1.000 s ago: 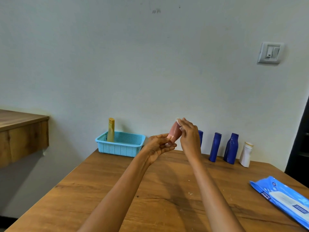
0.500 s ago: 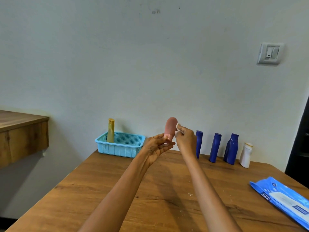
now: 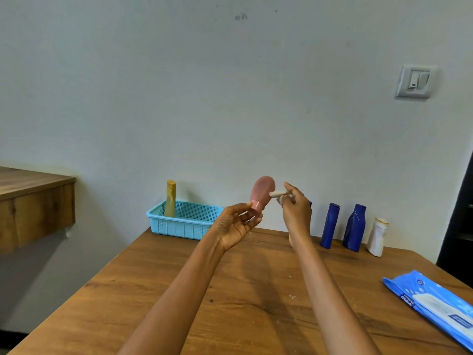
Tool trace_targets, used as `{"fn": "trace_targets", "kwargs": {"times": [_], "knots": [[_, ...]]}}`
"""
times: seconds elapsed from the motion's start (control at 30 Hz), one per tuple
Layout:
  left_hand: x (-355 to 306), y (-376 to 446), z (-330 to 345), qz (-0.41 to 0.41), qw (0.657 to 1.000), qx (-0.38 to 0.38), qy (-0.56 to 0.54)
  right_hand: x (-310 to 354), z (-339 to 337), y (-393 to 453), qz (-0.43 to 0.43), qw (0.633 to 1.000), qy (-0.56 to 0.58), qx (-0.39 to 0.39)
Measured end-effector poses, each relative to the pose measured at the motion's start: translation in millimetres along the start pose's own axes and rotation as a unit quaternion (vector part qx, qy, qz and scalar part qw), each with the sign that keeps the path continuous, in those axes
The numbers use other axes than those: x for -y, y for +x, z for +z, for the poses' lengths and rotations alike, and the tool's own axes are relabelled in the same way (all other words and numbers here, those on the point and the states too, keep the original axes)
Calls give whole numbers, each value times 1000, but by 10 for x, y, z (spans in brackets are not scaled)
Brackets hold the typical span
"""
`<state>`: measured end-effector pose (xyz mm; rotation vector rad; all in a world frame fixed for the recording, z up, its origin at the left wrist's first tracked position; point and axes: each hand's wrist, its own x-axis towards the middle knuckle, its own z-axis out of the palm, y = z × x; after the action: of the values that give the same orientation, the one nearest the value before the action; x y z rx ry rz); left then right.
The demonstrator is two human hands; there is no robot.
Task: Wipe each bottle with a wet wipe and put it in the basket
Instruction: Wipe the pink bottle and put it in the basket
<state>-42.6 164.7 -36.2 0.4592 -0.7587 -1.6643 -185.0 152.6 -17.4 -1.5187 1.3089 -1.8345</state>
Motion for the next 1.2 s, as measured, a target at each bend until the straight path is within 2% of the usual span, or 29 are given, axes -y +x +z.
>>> {"fn": "trace_targets", "kwargs": {"times": [0.13, 0.23, 0.33, 0.43, 0.67, 0.93, 1.07, 1.13, 1.2], "knots": [[13, -13, -8, -10, 1000, 27, 0, 17, -19, 10, -54, 995, 30, -73], [26, -18, -31, -22, 999, 39, 3, 39, -68, 47, -40, 990, 68, -114], [57, -18, 7, -26, 999, 43, 10, 11, -52, 32, -21, 998, 46, -42], [61, -7, 47, -8, 999, 12, 28, -9, 32, -27, -20, 998, 38, 35], [-13, 14, 32, 44, 998, -11, 39, 4, 155, -125, -53, 997, -31, 47], [-74, 75, -114, 63, 993, -84, 54, 54, 237, -208, -87, 987, -92, 94], [-71, 94, -103, 90, 991, -86, 43, 52, 262, -243, -20, 998, -13, 59], [-44, 99, -105, 122, 986, -89, 71, 16, 296, -243, 82, 992, 49, 81], [-7, 86, -125, 168, 969, -102, 153, 0, 331, -249, 177, 968, 126, 128]]}}
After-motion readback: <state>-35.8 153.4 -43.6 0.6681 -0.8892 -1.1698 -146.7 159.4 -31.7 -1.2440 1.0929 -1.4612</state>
